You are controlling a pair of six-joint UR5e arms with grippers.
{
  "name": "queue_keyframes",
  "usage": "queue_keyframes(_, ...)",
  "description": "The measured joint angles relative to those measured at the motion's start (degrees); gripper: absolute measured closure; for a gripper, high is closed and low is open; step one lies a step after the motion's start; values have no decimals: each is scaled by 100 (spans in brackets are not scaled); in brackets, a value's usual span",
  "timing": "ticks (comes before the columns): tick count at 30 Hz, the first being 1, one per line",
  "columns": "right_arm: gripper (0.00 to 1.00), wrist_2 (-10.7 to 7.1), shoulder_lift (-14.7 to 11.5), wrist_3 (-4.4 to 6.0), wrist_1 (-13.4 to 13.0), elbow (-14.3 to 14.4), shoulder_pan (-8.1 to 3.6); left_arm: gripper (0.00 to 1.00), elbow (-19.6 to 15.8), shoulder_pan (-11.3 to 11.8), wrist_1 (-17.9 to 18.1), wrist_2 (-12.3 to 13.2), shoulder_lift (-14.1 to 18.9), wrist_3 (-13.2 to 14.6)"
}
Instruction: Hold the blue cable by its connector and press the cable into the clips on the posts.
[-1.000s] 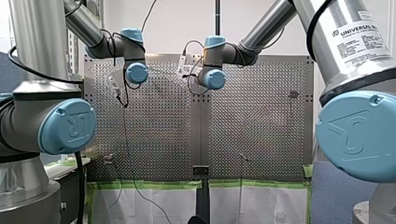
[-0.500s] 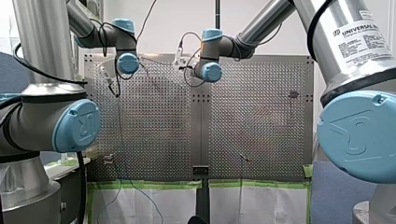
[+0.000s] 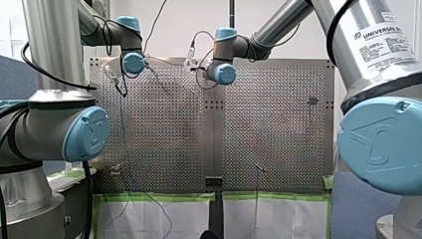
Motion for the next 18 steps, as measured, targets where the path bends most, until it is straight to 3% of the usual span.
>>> queue_keyframes(18, 100, 70, 178, -3, 20, -6, -136, 100, 41, 196, 68, 439, -225, -71)
